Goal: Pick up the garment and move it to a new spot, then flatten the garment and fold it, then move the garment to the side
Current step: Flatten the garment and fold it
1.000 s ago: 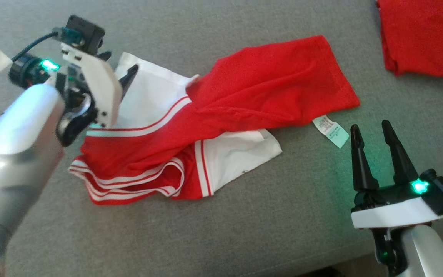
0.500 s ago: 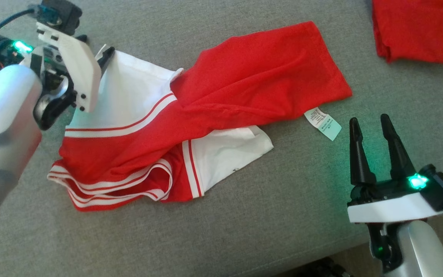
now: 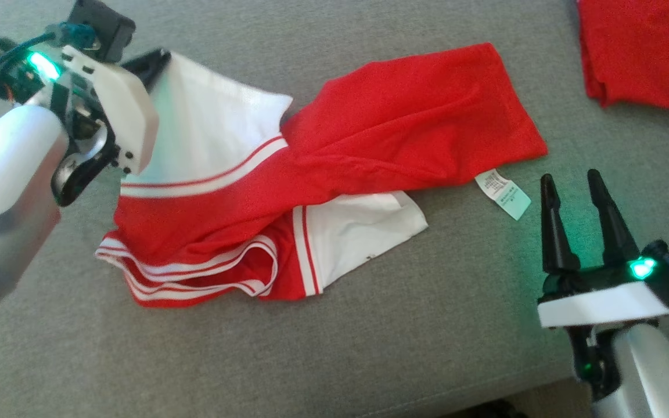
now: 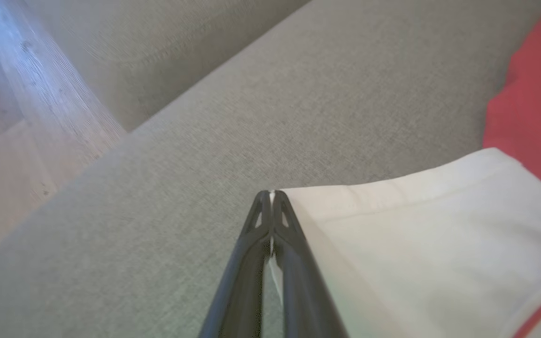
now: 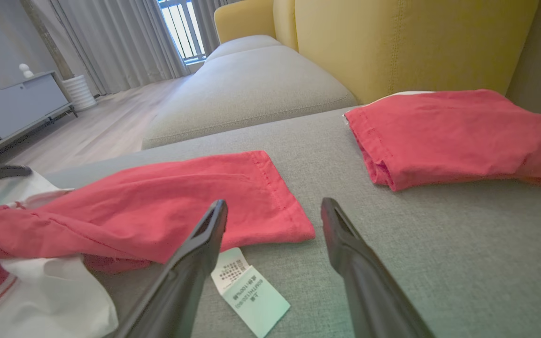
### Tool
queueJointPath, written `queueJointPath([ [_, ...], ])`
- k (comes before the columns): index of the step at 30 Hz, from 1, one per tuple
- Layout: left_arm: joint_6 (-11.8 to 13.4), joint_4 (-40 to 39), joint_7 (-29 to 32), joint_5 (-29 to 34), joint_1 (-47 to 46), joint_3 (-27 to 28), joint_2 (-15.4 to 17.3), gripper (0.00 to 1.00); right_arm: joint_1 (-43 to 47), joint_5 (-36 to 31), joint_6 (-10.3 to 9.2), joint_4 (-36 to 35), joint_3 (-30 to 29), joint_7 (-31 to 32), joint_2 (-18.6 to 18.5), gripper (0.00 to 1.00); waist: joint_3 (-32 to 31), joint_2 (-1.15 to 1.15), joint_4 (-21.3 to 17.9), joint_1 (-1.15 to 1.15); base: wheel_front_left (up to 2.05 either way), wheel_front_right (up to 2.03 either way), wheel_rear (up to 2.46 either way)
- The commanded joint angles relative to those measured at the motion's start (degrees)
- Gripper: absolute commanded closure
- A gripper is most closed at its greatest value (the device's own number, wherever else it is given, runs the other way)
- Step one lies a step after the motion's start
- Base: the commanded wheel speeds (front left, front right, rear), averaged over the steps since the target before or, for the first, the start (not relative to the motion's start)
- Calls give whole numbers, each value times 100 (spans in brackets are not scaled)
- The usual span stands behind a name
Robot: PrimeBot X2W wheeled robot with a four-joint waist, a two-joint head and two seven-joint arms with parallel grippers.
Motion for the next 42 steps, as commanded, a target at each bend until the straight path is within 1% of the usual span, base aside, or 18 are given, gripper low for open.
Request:
queueJointPath([
  [1,132,-206,-298,169,-327,293,316,100,-208,68,-5,44,126,-62,-221,0,-57,0,98,0,0,0,0],
  [4,326,-336,-756,437,-358,347,490,100,-445,91,-5,558,172,-62,-461,0,-111,0,228,0,0,0,0],
  [8,534,-469,-1114,568,-323,439,655,100,-790,166,-5,1322,291,-39,-720,0,-162,0,432,0,0,0,0],
  [12,670,-564,-1309,631,-282,478,723,100,-1067,298,-5,1834,427,72,-823,0,-168,0,598,0,0,0,0],
  [15,714,-607,-1420,642,-248,488,720,100,-1180,412,-5,2029,618,114,-858,0,-168,0,691,0,0,0,0],
  [19,729,-594,-1523,649,-222,476,675,100,-1197,593,-5,2099,837,117,-907,0,-176,0,789,0,0,0,0],
  [25,730,-492,-1674,650,-197,463,609,100,-987,743,-5,1957,1162,67,-999,0,-234,0,877,0,0,0,0],
  [32,701,-422,-1771,647,-166,431,584,100,-569,661,-5,1590,1206,-10,-1042,0,-311,0,934,0,0,0,0],
  [35,692,-392,-1793,628,-145,421,576,100,-414,607,-5,1511,1209,-20,-987,0,-337,0,944,0,0,0,0],
  [42,688,-380,-1818,598,-136,403,554,100,-473,537,-5,1524,1140,-33,-907,0,-339,0,968,0,0,0,0],
])
